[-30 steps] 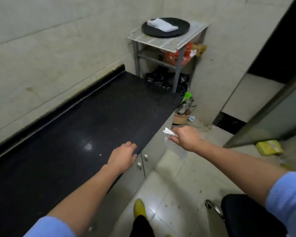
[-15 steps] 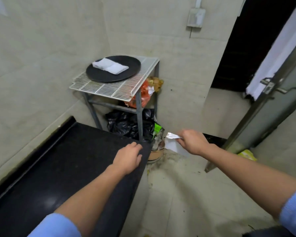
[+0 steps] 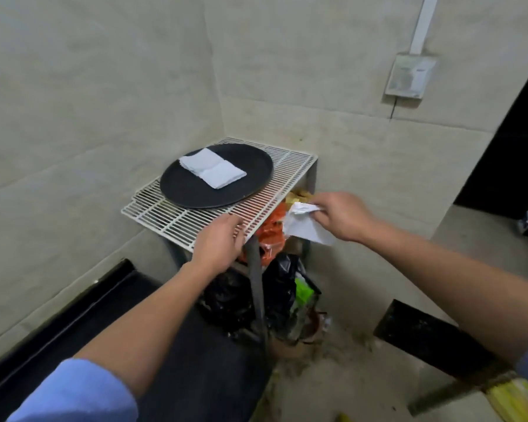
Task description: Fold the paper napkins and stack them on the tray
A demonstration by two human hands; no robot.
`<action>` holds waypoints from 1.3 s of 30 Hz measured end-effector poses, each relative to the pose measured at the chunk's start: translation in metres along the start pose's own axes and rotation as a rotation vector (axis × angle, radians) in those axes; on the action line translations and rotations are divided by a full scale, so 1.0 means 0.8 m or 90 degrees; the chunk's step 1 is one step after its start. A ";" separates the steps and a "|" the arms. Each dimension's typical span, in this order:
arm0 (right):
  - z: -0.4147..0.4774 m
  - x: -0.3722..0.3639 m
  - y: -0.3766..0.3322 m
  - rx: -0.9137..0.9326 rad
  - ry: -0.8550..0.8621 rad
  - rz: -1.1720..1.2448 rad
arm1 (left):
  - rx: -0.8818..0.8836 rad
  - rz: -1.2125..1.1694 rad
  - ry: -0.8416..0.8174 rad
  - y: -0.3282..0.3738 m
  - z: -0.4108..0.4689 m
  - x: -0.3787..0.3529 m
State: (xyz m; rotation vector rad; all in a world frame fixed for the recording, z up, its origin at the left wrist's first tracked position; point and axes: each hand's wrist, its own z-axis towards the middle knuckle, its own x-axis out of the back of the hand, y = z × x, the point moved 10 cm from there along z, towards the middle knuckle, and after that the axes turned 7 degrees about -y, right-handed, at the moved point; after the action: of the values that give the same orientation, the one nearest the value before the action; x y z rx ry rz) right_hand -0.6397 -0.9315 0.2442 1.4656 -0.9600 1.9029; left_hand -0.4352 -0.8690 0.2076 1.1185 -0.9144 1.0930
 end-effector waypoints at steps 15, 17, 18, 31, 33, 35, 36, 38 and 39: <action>0.362 0.009 -0.063 0.284 -0.043 0.015 | 0.317 0.026 0.027 -0.134 0.113 -0.001; 0.398 0.002 -0.076 0.296 -0.048 0.022 | 0.331 0.029 0.020 -0.159 0.132 -0.003; 0.416 -0.004 -0.081 0.300 -0.054 0.025 | 0.338 0.029 0.015 -0.172 0.143 -0.004; 0.574 -0.115 -0.153 0.379 -0.220 0.008 | 0.391 0.044 0.008 -0.244 0.196 -0.044; 0.596 -0.132 -0.160 0.390 -0.233 0.007 | 0.392 0.044 0.021 -0.244 0.195 -0.045; 0.617 -0.148 -0.162 0.387 -0.251 0.021 | 0.391 0.044 0.031 -0.244 0.194 -0.045; 0.626 -0.156 -0.161 0.383 -0.259 0.028 | 0.390 0.044 0.038 -0.245 0.193 -0.046; 0.639 -0.177 -0.158 0.375 -0.278 0.037 | 0.389 0.045 0.045 -0.246 0.193 -0.046; 0.643 -0.186 -0.157 0.372 -0.284 0.042 | 0.390 0.046 0.046 -0.247 0.193 -0.046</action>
State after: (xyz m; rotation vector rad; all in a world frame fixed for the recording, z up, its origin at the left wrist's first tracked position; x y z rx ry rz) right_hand -0.2084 -1.2699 0.2042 2.2910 -0.6537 2.0487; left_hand -0.2563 -1.0419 0.1615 1.5349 -0.5743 1.5186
